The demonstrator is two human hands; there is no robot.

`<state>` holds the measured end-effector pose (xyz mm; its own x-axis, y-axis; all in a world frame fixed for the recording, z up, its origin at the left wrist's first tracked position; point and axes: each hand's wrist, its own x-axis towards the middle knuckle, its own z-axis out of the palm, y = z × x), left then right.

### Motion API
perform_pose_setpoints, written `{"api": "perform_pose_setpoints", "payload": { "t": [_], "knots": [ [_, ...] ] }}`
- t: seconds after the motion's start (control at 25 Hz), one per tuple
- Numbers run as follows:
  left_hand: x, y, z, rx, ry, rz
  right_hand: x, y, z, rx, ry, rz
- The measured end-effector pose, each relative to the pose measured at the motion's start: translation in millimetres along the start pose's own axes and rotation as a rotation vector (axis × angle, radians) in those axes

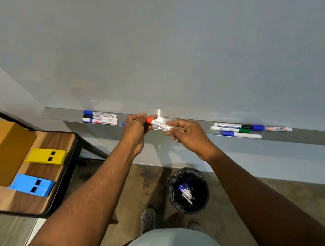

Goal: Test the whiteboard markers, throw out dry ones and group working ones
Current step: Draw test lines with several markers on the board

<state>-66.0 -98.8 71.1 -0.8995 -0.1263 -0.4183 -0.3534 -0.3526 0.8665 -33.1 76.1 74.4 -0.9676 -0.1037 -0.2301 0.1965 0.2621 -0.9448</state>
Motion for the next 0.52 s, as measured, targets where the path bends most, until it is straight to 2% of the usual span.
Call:
{"api": "perform_pose_setpoints", "payload": {
  "t": [0.08, 0.16, 0.24, 0.32, 0.4, 0.52],
  "knots": [
    [6, -11, -21, 0.353, 0.108, 0.122, 8, 3, 10, -0.272, 0.083, -0.081],
    [12, -20, -44, 0.811, 0.164, 0.286, 17, 10, 17, -0.333, 0.162, -0.114],
    [25, -30, -69, 1.214, 0.088, 0.343, 28, 19, 21, -0.368, 0.214, -0.110],
    [38, -36, -91, 1.504, -0.023, 0.287, 42, 25, 29, -0.437, 0.228, -0.124],
    [45, -40, -103, 1.648, -0.061, 0.267, 57, 26, 39, -0.490, 0.222, -0.146],
    [47, -44, -107, 1.666, -0.063, 0.269, 81, 24, 60, -0.527, 0.201, -0.167]
  ]
}}
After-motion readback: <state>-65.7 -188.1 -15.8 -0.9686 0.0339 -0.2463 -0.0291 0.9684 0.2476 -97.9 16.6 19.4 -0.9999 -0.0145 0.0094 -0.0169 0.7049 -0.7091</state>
